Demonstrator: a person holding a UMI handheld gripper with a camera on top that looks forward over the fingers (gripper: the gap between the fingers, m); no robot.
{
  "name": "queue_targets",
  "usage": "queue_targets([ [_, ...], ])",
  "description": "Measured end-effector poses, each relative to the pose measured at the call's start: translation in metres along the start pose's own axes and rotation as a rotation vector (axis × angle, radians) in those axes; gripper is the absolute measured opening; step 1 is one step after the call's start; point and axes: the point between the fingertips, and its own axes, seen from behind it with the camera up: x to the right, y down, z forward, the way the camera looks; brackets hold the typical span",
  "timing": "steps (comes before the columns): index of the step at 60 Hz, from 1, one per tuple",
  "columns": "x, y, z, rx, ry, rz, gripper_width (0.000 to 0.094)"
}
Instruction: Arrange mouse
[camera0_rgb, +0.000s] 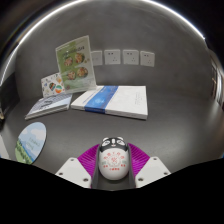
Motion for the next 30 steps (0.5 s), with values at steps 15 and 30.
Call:
queue_targets([
  [15,-0.086,-0.033,-0.062,0.125,0.105,0.077,0.0392],
  [30,-0.313,-0.097,-0.093,0.251,0.005,0.029,0.0388],
])
